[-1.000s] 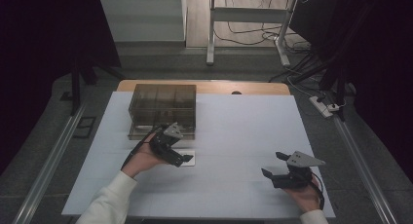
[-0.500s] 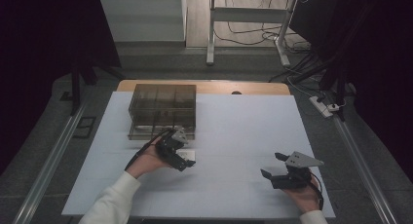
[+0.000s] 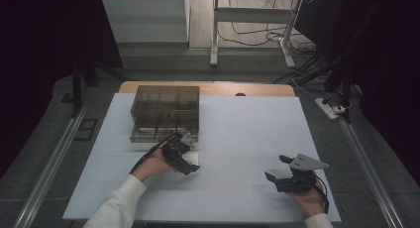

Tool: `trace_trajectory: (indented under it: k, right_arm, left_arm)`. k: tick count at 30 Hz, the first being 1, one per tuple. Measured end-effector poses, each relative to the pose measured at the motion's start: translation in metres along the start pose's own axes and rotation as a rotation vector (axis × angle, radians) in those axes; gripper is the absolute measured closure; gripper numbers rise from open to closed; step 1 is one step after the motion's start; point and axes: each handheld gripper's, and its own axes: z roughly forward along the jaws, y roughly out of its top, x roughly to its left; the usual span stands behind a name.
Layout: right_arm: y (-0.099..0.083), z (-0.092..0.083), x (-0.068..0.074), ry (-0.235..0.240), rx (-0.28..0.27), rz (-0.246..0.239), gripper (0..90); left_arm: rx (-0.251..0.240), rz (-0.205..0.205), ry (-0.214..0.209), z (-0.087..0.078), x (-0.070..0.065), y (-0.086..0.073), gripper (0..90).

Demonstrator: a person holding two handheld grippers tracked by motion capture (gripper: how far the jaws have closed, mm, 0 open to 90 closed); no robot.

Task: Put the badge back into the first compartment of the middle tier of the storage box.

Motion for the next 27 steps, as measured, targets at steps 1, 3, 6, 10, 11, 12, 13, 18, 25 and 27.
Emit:
trace_trajectory:
  k: [1,3,6,10,11,12,13,18,25,27]
  right_arm:
    - [0.000,0.000,0.000,0.000,0.000,0.000,15.4]
    - [0.000,0.000,0.000,-0.001,0.000,0.000,15.4]
    - [0.000,0.000,0.000,-0.003,0.001,-0.001,15.4]
    - [0.000,0.001,0.000,0.003,0.005,0.000,15.4]
    - [0.000,0.001,0.000,0.005,0.006,-0.001,15.4]
    - [0.000,0.001,0.000,0.005,0.006,0.000,15.4]
    - [0.000,0.001,0.000,0.005,0.006,0.000,15.4]
    - [0.000,0.001,0.000,0.006,0.006,0.000,15.4]
    - [0.000,0.001,0.001,0.006,0.006,-0.004,15.4]
    - [0.000,0.001,0.001,0.006,0.007,-0.004,15.4]
  left_arm:
    - [0.000,0.000,0.000,0.000,0.000,0.000,12.2]
    - [0.009,0.001,-0.003,0.002,0.001,0.000,12.2]
    - [0.015,0.003,-0.006,0.004,0.002,-0.001,12.0]
    - [0.005,0.014,-0.028,0.007,0.003,-0.001,11.7]
    - [0.008,0.016,-0.029,0.008,0.003,-0.001,11.7]
    - [0.014,0.017,-0.029,0.009,0.003,-0.001,11.6]
    - [0.017,0.019,-0.030,0.009,0.004,-0.001,11.6]
    - [0.025,0.028,-0.023,0.011,0.004,-0.002,11.7]
    - [0.053,0.057,-0.011,0.014,0.002,-0.003,12.4]
    - [0.051,0.057,-0.017,0.014,0.003,-0.003,12.8]
